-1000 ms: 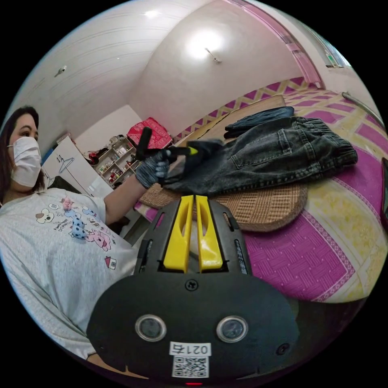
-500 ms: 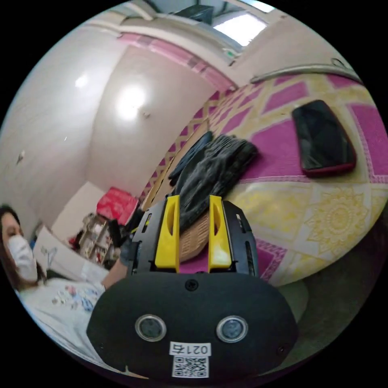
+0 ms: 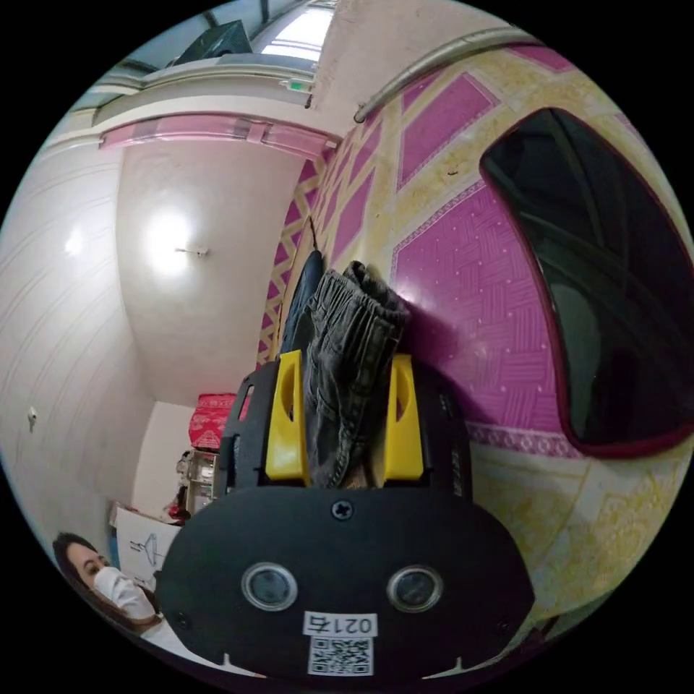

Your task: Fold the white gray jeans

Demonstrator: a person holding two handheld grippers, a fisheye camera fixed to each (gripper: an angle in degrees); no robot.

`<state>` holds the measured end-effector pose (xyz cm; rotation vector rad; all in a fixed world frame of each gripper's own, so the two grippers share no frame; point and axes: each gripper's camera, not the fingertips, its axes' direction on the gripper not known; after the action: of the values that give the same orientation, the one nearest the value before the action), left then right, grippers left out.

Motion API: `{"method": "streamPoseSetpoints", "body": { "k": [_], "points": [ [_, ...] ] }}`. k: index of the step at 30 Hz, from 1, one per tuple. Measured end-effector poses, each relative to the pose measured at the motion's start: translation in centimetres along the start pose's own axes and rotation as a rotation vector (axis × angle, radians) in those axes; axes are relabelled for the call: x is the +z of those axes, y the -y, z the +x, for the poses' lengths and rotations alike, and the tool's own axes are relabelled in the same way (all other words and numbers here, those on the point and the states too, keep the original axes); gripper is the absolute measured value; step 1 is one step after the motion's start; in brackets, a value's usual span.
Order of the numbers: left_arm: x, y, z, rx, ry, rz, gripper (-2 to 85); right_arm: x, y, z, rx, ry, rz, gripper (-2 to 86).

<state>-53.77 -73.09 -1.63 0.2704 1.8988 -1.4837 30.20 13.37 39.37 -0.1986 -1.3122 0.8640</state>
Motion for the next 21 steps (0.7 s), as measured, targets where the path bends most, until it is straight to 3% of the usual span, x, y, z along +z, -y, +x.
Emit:
{"method": "streamPoseSetpoints", "body": {
  "k": [5,8,11,16,21],
  "points": [
    [-2.1,-1.8,-1.2,-0.054,0.001,0.043,-1.0,2.2,0.4,0.1,0.024,0.085,-0.009,10.3],
    [-3.3,-2.8,-1.9,-0.073,0.004,0.055,-1.0,2.2,-0.5,-5.1,-0.13,0.042,-0.006,8.2],
    [-4.6,-3.8,-2.8,-0.092,0.001,0.073,-1.0,3.6,-3.6,-15.4,-0.405,-0.068,-0.026,7.6],
    [-6.6,-5.7,-4.5,-0.147,-0.009,0.104,-0.9,12.8,-17.7,-34.9,-0.988,-0.299,-0.103,7.6],
    [-8.9,-7.7,-6.2,-0.206,-0.014,0.131,-0.9,26.8,-33.5,-40.8,-1.337,-0.359,-0.254,7.5]
  ]
}}
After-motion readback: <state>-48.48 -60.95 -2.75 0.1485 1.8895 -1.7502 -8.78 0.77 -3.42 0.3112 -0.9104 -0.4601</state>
